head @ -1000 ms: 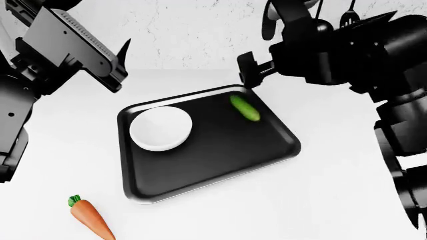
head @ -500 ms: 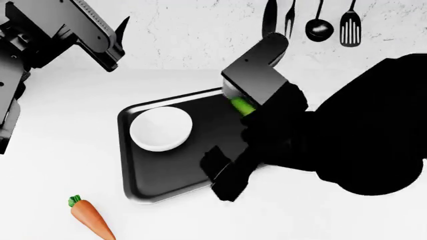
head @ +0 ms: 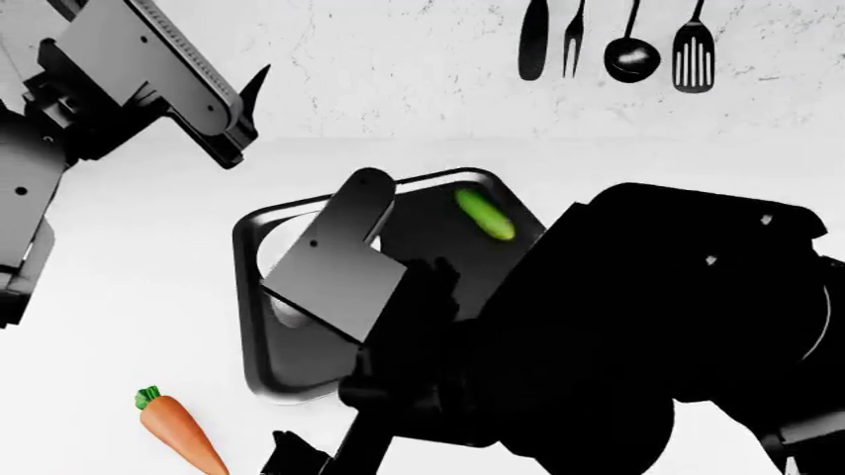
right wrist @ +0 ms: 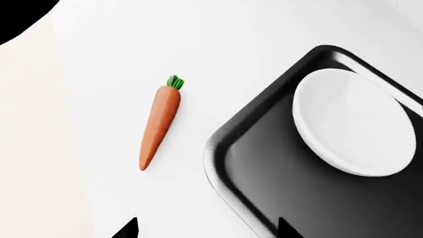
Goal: Place the two vegetables and bowl onto the tray for setting up a vegetable dip station.
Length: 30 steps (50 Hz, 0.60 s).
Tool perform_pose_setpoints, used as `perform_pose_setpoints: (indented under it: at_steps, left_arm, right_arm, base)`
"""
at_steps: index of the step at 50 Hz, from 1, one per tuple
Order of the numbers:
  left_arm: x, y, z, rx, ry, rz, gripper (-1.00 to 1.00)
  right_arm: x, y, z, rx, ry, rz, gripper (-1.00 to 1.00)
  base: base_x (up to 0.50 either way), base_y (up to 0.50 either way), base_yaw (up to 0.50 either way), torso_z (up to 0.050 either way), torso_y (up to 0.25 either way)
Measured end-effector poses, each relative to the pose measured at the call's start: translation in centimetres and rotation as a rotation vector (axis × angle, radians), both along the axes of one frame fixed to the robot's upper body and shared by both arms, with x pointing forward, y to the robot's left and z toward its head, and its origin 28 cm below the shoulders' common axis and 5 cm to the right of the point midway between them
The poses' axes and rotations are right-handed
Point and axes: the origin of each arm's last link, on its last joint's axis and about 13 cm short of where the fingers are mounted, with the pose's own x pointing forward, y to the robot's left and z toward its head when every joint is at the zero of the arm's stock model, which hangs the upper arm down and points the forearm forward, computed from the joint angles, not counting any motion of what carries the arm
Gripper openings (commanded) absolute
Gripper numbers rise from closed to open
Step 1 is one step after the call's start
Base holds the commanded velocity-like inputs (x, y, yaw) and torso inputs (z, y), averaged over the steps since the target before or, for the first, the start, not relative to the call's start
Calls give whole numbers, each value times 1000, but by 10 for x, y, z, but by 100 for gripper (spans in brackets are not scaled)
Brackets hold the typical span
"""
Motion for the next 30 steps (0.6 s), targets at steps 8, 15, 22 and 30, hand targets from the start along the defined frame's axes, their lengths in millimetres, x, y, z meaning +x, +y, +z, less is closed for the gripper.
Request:
perform_pose_setpoints:
  at_steps: [8, 15, 22, 30]
  left_arm:
    - [0, 0, -2, -2, 2, -1, 100]
    - [1, 1, -4, -4, 5, 1, 100]
    - [1, 1, -5, -5, 8, 1, 100]
    - [2, 1, -6, -6, 9, 1, 100]
  right_arm:
    - [4, 17, -8, 53, 27, 5, 100]
    - [11, 29, -12, 110, 34, -20, 100]
    - [15, 38, -13, 159, 38, -46, 100]
    - [17, 48, -14, 208, 45, -64, 100]
  base:
    - [0, 0, 0, 0, 0]
    - [0, 0, 0, 0, 0]
    - [0, 0, 0, 0, 0]
    - [0, 0, 0, 0, 0]
